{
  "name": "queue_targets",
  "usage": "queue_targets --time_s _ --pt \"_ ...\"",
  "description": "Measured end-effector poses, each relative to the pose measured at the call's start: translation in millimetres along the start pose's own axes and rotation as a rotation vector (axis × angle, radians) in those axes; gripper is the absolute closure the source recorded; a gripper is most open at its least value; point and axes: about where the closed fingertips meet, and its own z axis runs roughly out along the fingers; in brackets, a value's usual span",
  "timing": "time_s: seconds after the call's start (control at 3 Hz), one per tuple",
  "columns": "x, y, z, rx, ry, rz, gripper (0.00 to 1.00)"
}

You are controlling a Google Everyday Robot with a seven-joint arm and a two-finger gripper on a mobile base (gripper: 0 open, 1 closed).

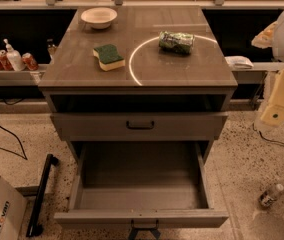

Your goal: Place sponge into middle drawer

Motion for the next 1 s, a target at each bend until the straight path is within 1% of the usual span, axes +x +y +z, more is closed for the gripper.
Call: queue_targets --time_s 0.33,0.67,1.0 --pt "0 0 0 0.000 0.000 0.000 0.00" --pt "-22 -12 9 0.023 -0.061 -0.006 0.00" --pt "-59 -37 25 0.047 -0.190 0.008 0.00"
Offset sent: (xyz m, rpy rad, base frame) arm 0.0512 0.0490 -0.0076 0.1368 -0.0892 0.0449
